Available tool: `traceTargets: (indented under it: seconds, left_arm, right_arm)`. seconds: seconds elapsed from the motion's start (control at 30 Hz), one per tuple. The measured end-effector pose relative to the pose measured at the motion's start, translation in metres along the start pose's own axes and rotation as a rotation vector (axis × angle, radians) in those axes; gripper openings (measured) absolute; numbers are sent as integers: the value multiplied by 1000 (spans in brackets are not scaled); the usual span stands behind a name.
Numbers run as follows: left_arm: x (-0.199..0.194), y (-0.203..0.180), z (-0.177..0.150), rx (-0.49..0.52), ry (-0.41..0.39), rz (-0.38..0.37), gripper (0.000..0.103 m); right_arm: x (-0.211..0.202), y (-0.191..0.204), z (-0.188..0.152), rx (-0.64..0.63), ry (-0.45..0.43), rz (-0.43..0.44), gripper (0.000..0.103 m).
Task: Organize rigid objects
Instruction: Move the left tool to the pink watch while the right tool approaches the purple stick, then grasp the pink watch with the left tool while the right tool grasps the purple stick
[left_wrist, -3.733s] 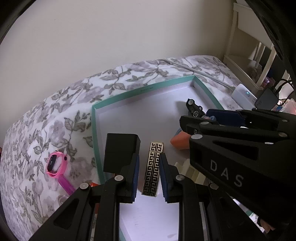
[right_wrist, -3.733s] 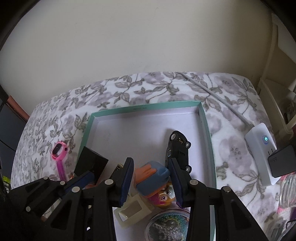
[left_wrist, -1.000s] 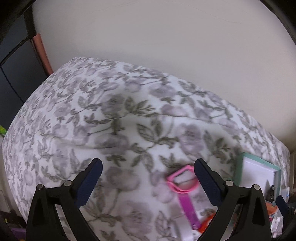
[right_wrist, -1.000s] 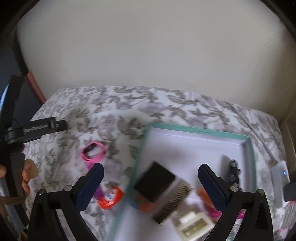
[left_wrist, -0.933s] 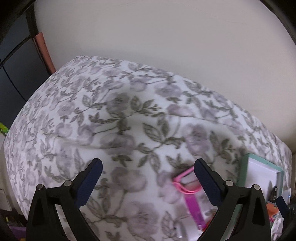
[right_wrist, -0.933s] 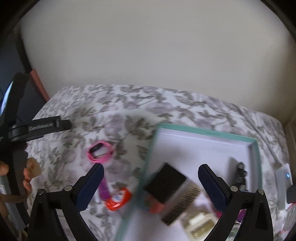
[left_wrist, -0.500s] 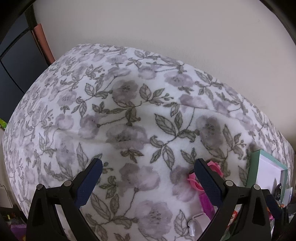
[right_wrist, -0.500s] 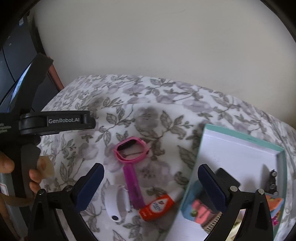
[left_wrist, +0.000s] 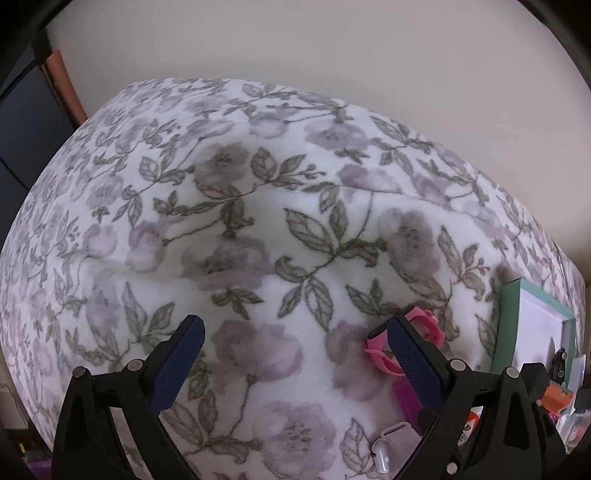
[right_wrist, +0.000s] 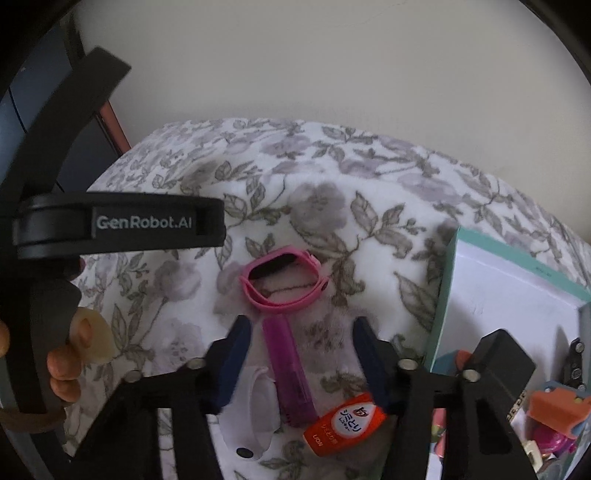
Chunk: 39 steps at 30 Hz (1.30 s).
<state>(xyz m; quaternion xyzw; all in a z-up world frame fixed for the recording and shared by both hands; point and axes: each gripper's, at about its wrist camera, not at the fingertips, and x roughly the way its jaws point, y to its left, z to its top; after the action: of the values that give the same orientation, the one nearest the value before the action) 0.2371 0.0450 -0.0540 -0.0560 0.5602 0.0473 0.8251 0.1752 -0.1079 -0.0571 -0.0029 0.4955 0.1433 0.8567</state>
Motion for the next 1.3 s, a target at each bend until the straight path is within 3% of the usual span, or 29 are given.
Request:
traceTargets:
  seconds: [0.33, 0.7, 1.0, 1.13, 1.3]
  left_arm:
    - [13, -16, -6, 56, 0, -36, 99]
    - [25, -25, -13, 84, 11, -29, 99]
    - [28, -29, -14, 92, 7, -17, 99]
    - [29, -29, -14, 98, 4, -5, 99]
    - [29, -29, -14, 98, -5, -8, 99]
  right_arm:
    - [13, 3, -6, -2, 53, 59, 46]
    - [23, 2, -7, 41, 80, 111, 46]
    - [34, 10, -2, 64, 109, 23, 42]
    - [36, 15, 0, 54, 112, -41, 36]
    - [35, 2, 0, 114, 110, -49, 22]
